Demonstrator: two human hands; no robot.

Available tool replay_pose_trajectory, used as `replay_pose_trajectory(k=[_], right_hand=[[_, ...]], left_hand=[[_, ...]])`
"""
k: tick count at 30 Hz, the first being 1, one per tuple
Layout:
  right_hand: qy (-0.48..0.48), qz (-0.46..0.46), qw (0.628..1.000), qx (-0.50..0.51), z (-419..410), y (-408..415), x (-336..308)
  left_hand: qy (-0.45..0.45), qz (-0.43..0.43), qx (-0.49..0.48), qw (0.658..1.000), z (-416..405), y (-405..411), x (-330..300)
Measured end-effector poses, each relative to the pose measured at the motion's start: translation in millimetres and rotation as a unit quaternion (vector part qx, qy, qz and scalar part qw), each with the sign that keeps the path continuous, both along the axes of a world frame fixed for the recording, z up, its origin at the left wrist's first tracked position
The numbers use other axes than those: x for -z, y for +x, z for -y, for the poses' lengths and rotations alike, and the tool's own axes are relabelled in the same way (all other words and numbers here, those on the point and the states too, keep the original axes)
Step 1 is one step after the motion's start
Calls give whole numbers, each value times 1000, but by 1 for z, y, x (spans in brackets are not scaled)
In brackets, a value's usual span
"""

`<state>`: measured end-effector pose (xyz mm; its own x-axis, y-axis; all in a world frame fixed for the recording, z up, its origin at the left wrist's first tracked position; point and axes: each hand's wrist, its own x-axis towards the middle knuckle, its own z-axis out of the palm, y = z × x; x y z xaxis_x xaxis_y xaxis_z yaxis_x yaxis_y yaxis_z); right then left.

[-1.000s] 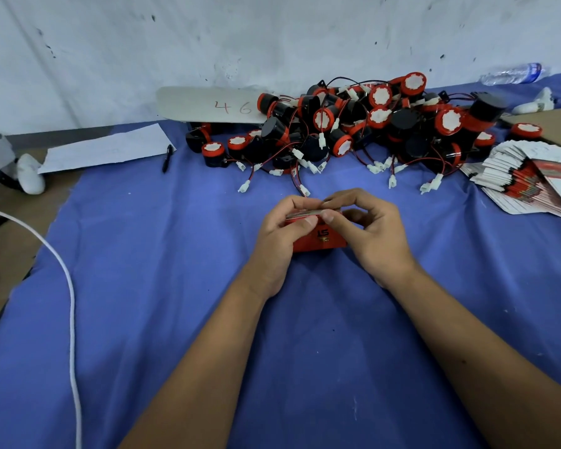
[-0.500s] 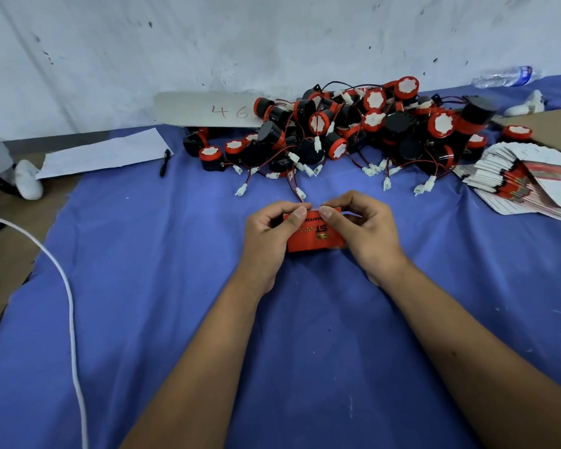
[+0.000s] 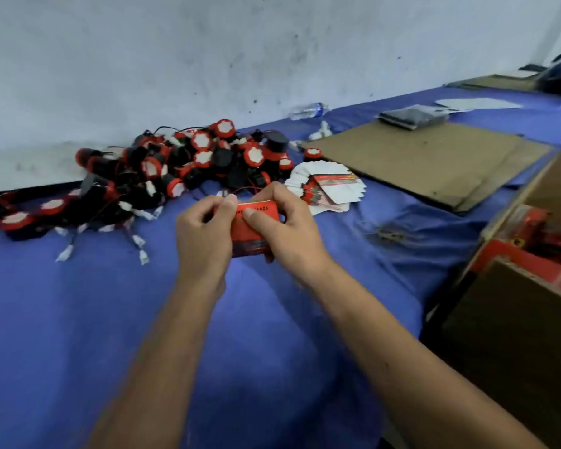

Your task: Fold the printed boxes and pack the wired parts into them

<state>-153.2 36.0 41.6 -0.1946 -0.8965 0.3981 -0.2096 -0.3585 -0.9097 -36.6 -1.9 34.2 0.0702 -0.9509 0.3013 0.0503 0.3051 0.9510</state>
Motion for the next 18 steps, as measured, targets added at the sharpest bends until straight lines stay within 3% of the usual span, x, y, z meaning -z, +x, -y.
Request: replay_pose_trajectory(k=[4, 8, 15, 18], right_hand=[[4, -87, 983, 162, -63, -107, -59], [39, -137, 932, 333, -137, -198, -96], [125, -99, 842, 516, -205, -281, -97], [190, -170, 794, 552, -198, -277, -92]], left_hand=[[-27, -33, 139, 989, -28, -120, -47], [-69, 32, 243, 967, -69, -234, -74], [-156, 135, 255, 944, -111, -305, -81], [-139, 134, 242, 951, -107, -297, -78]])
